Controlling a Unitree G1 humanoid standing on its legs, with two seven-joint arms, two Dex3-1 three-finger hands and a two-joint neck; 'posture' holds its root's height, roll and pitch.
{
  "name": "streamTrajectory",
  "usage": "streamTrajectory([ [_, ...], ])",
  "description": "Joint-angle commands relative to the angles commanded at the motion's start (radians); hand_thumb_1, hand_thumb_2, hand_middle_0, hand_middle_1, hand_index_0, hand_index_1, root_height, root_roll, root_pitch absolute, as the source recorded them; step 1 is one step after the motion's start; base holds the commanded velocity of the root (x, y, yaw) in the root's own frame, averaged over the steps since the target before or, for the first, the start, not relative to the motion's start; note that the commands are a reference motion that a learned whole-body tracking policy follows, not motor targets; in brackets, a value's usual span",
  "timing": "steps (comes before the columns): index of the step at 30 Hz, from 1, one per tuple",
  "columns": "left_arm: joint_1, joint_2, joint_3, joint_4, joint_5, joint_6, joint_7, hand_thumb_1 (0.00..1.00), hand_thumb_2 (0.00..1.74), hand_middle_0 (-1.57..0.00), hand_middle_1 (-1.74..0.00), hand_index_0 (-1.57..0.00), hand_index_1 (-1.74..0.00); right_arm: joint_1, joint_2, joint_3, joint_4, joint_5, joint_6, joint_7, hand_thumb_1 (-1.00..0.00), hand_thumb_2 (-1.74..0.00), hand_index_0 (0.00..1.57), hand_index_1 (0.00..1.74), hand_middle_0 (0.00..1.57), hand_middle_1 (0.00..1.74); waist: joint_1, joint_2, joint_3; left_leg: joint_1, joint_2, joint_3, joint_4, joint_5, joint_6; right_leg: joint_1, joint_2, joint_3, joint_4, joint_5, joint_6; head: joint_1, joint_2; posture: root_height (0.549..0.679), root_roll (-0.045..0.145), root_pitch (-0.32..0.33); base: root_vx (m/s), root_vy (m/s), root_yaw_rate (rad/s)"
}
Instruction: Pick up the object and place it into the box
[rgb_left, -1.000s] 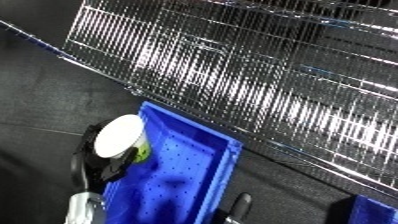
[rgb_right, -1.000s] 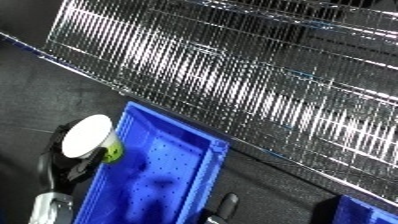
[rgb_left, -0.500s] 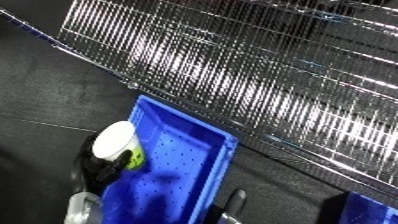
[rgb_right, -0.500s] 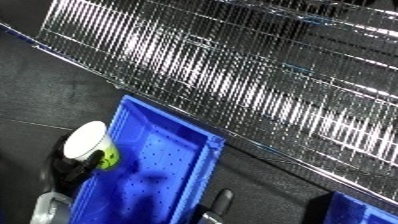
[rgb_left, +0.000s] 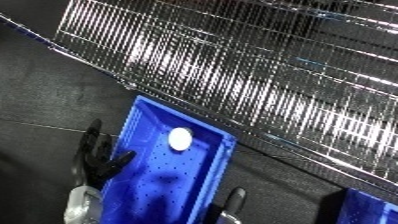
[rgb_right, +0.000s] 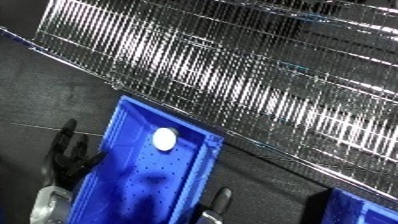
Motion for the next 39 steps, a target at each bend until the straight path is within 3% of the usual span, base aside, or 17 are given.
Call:
streamTrajectory([
  [9,-0.003,-0.003,-0.023,0.023,0.007,0.078,-0.033,0.0,0.0,0.0,0.0,0.0,0.0,-0.013,0.008,-0.007,-0.009,0.024,-0.006,0.004,0.0,0.0,0.0,0.0,0.0,0.0,-0.006,0.009,-0.001,0.009,0.0,0.003,-0.025,0.007,-0.0009,0.005,0.0009,0.006,-0.04,0.025,0.0151,0.067,-0.013,0.654,0.017,0.001,-0.003,-0.051,-0.021],
  [17,0.003,-0.047,-0.113,0.005,0.04,0.083,-0.199,0.0,0.0,0.0,0.0,0.0,0.0,-0.034,-0.003,-0.026,-0.003,0.056,0.005,0.008,0.0,0.0,0.0,0.0,0.0,0.0,-0.036,0.049,-0.023,0.048,-0.002,0.023,-0.083,0.027,-0.0086,0.019,0.0092,0.035,-0.12,0.066,0.0347,0.211,-0.035,0.66,0.024,0.008,-0.005,-0.047,-0.142],
  [22,0.015,-0.075,-0.186,-0.047,0.102,0.092,-0.204,0.0,0.0,0.0,0.0,0.0,0.0,-0.044,-0.012,-0.045,0.014,0.041,0.01,0.008,0.0,0.0,0.0,0.0,0.0,0.0,-0.055,0.086,-0.049,0.092,0.003,0.033,-0.146,0.053,-0.0191,0.039,0.0147,0.053,-0.183,0.095,0.049,0.356,-0.064,0.664,0.029,0.011,-0.002,-0.041,-0.156],
  [25,0.021,-0.092,-0.218,-0.053,0.145,0.099,-0.189,0.0,0.0,0.0,0.0,0.0,0.0,-0.044,-0.012,-0.047,0.021,0.03,0.009,0.008,0.0,0.0,0.0,0.0,0.0,0.0,-0.07,0.109,-0.07,0.125,0.01,0.041,-0.192,0.073,-0.0262,0.058,0.0196,0.059,-0.215,0.106,0.0546,0.432,-0.082,0.666,0.03,0.011,0.006,-0.037,-0.186],
  [32,0.045,-0.132,-0.304,-0.037,0.312,0.131,-0.156,0.0,0.0,0.0,0.0,0.0,0.0,-0.032,-0.013,-0.056,0.038,-0.001,0.014,0.013,0.0,0.0,0.0,0.0,0.0,0.0,-0.103,0.148,-0.114,0.198,0.02,0.059,-0.271,0.103,-0.0376,0.105,0.0212,0.067,-0.258,0.115,0.0577,0.534,-0.135,0.669,0.035,-0.001,0.03,-0.022,-0.199],
  [39,0.066,-0.159,-0.332,-0.007,0.351,0.2,-0.15,0.0,0.0,0.0,0.0,0.0,0.0,-0.018,-0.018,-0.071,0.058,-0.051,0.016,0.024,0.0,0.0,0.0,0.0,0.0,0.0,-0.131,0.165,-0.156,0.266,0.024,0.077,-0.349,0.124,-0.0457,0.155,0.0191,0.074,-0.317,0.128,0.0597,0.59,-0.18,0.672,0.042,-0.01,0.062,0.011,-0.137],
])
